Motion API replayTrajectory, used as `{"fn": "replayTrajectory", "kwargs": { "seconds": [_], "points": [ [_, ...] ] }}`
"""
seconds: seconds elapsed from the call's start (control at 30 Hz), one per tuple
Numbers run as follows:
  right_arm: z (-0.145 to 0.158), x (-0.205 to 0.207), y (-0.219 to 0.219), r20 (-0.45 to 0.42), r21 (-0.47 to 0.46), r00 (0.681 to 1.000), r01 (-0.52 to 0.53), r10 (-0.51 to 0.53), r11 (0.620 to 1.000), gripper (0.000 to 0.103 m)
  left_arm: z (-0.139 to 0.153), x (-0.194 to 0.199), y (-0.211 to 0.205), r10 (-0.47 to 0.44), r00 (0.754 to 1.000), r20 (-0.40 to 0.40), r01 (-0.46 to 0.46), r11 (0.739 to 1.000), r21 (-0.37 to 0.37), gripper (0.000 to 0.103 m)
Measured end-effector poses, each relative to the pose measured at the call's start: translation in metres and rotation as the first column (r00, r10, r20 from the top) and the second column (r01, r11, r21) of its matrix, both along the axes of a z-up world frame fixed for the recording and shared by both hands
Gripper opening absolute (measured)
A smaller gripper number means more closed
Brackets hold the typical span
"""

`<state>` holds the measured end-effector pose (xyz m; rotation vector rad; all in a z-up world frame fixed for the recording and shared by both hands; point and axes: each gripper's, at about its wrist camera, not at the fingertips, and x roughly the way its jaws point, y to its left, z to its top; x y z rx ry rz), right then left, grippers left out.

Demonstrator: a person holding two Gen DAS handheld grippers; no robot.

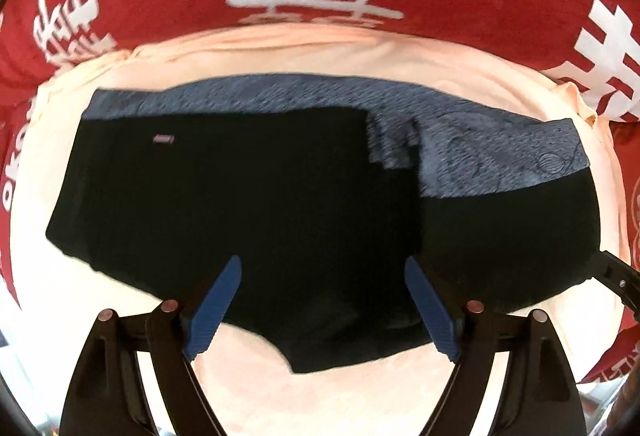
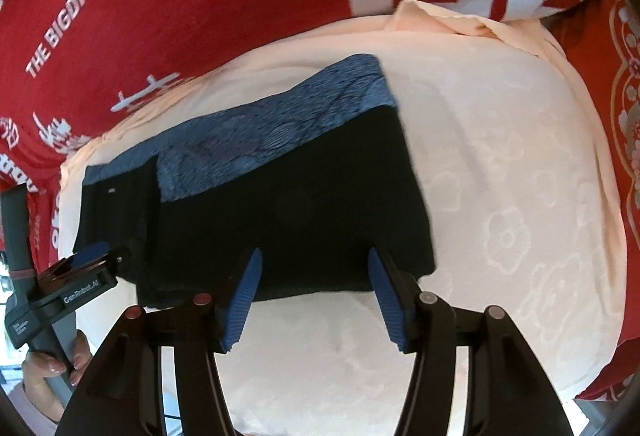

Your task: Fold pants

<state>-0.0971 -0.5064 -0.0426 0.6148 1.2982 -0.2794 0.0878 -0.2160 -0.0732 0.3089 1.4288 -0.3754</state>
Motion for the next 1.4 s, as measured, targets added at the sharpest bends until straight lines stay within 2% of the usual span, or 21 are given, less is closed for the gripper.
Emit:
{"fn": "replayTrajectory", "kwargs": {
  "seconds": [0.07,0.1,0.13,0.2,0.3,0.47,0.63,0.7,0.77,0.83,0.97,1.03,1.17,1.23,1.27,1.4],
  "points": [
    [0.003,0.002,0.012,-0.004,-0.012,1.0,-0.018,0.018,1.0,0.066,0.001,-0.001,0.012,0.001,1.0,0.001,-0.001,1.0,0.001,0.085],
    [0.004,0.003,0.019,-0.005,-0.014,1.0,-0.027,0.026,1.0,0.072,0.001,-0.001,0.016,-0.002,1.0,0.001,0.002,1.0,0.004,0.089],
    [0.005,0.005,0.028,-0.004,-0.015,0.999,-0.037,0.037,0.999,0.075,0.001,0.0,0.023,-0.003,1.0,-0.002,0.003,1.0,0.007,0.103],
    [0.005,0.009,0.045,-0.009,-0.015,0.998,-0.066,0.066,0.998,0.08,0.001,0.002,0.034,0.004,1.0,0.0,-0.004,1.0,-0.001,0.103],
    [0.002,0.02,0.075,-0.018,-0.014,0.993,-0.117,0.117,0.993,0.08,0.002,0.007,0.055,0.023,1.0,-0.008,-0.023,1.0,-0.004,0.103],
    [-0.005,0.04,0.124,-0.041,0.016,0.979,-0.201,0.201,0.98,0.08,-0.004,0.022,0.107,0.116,0.993,-0.027,-0.116,0.993,-0.002,0.103],
    [-0.008,0.059,0.167,-0.057,0.035,0.96,-0.271,0.273,0.962,0.08,-0.01,0.041,0.168,0.232,0.973,-0.016,-0.232,0.973,0.001,0.103],
    [-0.009,0.067,0.18,-0.059,0.038,0.953,-0.297,0.299,0.954,0.08,-0.012,0.048,0.187,0.278,0.96,-0.03,-0.279,0.96,-0.032,0.103],
    [-0.01,0.075,0.193,-0.061,0.042,0.944,-0.321,0.323,0.946,0.08,-0.013,0.057,0.21,0.342,0.939,-0.042,-0.344,0.934,-0.091,0.103],
    [-0.011,0.082,0.202,-0.063,0.043,0.937,-0.34,0.342,0.939,0.08,-0.015,0.067,0.229,0.389,0.919,-0.059,-0.393,0.901,-0.182,0.103],
    [-0.015,0.097,0.218,-0.068,0.057,0.924,-0.373,0.377,0.926,0.08,-0.025,0.082,0.255,0.435,0.89,-0.134,-0.45,0.8,-0.396,0.103],
    [-0.018,0.103,0.225,-0.064,0.069,0.916,-0.393,0.397,0.917,0.08,-0.034,0.086,0.26,0.439,0.88,-0.18,-0.47,0.755,-0.457,0.103],
    [-0.021,0.111,0.237,-0.055,0.081,0.902,-0.423,0.428,0.902,0.08,-0.044,0.082,0.274,0.449,0.863,-0.234,-0.498,0.672,-0.549,0.103],
    [-0.023,0.113,0.242,-0.055,0.087,0.897,-0.433,0.439,0.897,0.08,-0.046,0.079,0.28,0.446,0.857,-0.256,-0.506,0.641,-0.577,0.103],
    [-0.023,0.113,0.244,-0.055,0.091,0.895,-0.437,0.443,0.895,0.08,-0.048,0.073,0.286,0.453,0.846,-0.28,-0.526,0.62,-0.582,0.103],
    [-0.026,0.115,0.25,-0.047,0.112,0.886,-0.455,0.462,0.883,0.08,-0.057,0.063,0.299,0.501,0.802,-0.325,-0.59,0.579,-0.562,0.103]
  ]
}}
